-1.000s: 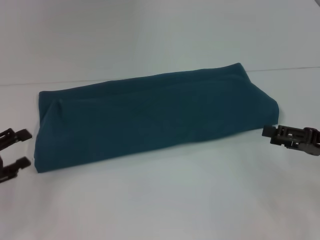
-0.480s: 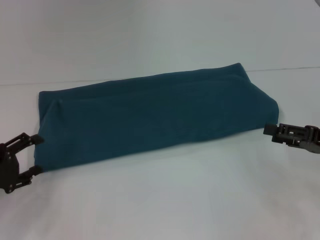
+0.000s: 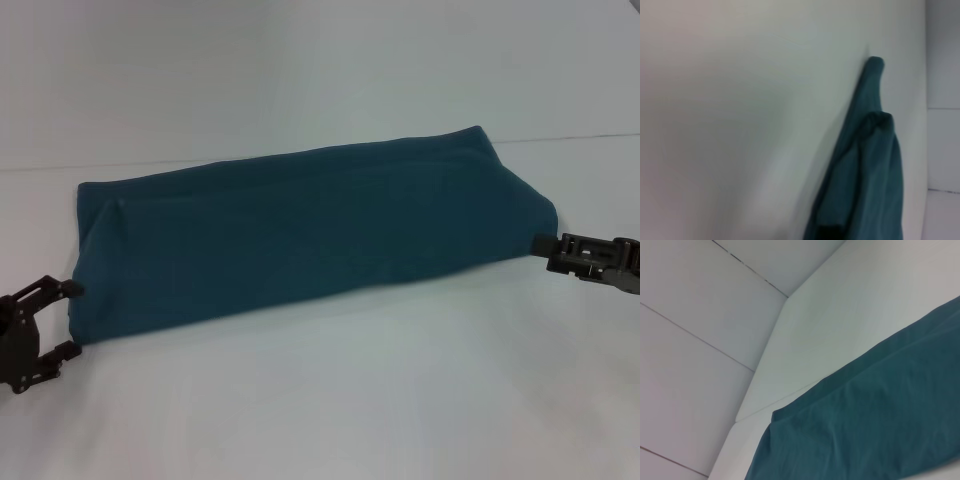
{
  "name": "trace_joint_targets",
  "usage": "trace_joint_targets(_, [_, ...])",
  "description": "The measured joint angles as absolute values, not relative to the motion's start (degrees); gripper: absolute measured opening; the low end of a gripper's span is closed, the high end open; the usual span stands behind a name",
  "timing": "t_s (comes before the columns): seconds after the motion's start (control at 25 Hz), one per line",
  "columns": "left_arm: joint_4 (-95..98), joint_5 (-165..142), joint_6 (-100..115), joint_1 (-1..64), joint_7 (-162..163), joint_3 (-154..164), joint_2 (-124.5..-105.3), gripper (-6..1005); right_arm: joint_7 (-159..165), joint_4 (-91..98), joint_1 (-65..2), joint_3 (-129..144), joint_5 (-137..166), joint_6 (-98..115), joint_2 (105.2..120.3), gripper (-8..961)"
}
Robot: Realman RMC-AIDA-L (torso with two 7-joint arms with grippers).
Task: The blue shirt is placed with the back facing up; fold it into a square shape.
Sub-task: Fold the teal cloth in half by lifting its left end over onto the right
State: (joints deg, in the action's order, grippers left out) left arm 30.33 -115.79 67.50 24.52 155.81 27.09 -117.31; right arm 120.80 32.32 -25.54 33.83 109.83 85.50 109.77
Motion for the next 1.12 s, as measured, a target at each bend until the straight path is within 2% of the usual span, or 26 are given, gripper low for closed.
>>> trace_joint_targets(0.52, [27.9,-116.7,62.9,26.3,155.9,27.8,-117.58,876,120.8,32.3,-25.6,32.8,110.0,85.3,109.78,761])
trace_joint_targets(1.12, [26.5,-117.3,59.3,31.4,155.4,30.0,-117.62,786,120.4,32.0,-25.1,32.8,110.0,85.4,109.84,760])
